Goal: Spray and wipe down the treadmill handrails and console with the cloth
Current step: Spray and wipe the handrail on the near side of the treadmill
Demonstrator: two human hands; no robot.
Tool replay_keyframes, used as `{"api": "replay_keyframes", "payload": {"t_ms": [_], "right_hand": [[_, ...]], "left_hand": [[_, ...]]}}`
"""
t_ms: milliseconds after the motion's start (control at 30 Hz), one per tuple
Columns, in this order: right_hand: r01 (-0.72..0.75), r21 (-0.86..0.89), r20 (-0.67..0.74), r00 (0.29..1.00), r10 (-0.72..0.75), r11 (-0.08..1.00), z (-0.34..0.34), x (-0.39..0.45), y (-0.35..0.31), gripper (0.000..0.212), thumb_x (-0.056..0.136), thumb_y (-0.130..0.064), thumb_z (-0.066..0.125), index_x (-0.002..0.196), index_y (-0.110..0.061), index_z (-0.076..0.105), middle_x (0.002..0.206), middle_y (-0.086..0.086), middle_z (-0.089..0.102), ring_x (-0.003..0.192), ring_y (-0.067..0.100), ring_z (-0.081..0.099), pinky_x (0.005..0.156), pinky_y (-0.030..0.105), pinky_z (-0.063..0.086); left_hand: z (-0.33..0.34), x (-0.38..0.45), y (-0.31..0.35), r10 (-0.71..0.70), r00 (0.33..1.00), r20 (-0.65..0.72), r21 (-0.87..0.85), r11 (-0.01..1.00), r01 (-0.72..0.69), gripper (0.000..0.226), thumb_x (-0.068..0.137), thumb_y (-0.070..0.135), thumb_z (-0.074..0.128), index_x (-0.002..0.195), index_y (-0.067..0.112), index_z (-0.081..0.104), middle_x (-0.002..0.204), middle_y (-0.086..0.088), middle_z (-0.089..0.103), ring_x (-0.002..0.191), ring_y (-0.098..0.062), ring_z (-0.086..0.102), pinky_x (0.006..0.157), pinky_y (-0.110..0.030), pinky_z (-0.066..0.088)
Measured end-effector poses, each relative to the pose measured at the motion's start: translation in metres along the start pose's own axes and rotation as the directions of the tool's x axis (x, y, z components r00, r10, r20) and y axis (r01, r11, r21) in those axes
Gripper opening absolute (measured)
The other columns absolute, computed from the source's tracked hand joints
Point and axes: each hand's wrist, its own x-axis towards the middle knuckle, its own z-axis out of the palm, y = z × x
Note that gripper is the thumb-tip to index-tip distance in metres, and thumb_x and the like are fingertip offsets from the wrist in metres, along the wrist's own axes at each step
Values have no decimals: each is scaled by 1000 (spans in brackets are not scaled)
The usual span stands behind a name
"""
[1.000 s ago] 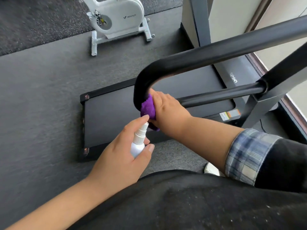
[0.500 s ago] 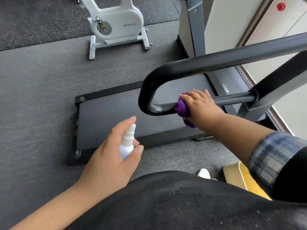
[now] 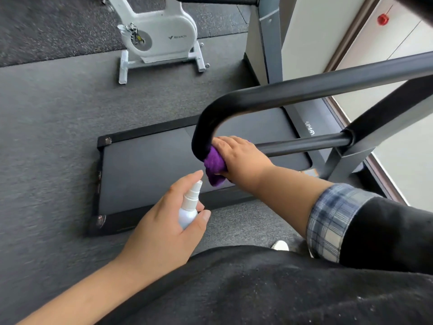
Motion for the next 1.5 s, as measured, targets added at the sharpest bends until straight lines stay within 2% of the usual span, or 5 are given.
{"api": "replay_keyframes", "payload": {"t_ms": [400,567,733,967,1500], "right_hand": [[-236,-187,106,960,258,954,-31,-40,74,89,81,-44,76,153,-18,31,151,4,43,139,26,36,118,39,25],[-101,-58,54,993,104,993,-15,-11,25,93,79,-64,68,151,-14,36,150,7,46,143,26,35,121,41,19],[-55,35,-110,992,58,998,10,6,-16,81,75,-66,60,135,-13,51,130,7,60,125,30,53,109,46,37],[62,-228,87,995,-43,972,5,-2,27,86,82,-32,74,151,-23,22,143,-1,45,128,25,45,106,38,39],[3,-407,296,947,129,914,-73,-80,229,92,65,-30,87,139,-20,33,122,1,56,112,26,56,92,40,48]], "left_hand": [[-8,-8,3,-1,999,-39,5,1000,1,65,85,39,59,117,79,18,104,26,59,90,0,59,74,-12,43],[-3,-4,7,-12,999,-43,-14,1000,11,65,85,38,60,116,79,21,105,27,59,91,-1,59,75,-10,41],[10,10,15,-33,998,-51,34,999,35,65,86,36,64,120,74,24,103,30,59,99,8,55,81,1,35],[42,31,36,-51,998,-43,63,997,54,68,87,33,64,118,76,22,100,25,61,98,6,56,77,2,34],[132,105,144,-94,996,4,-12,996,94,63,86,41,57,116,80,17,104,26,58,87,-1,59,69,-17,42]]}}
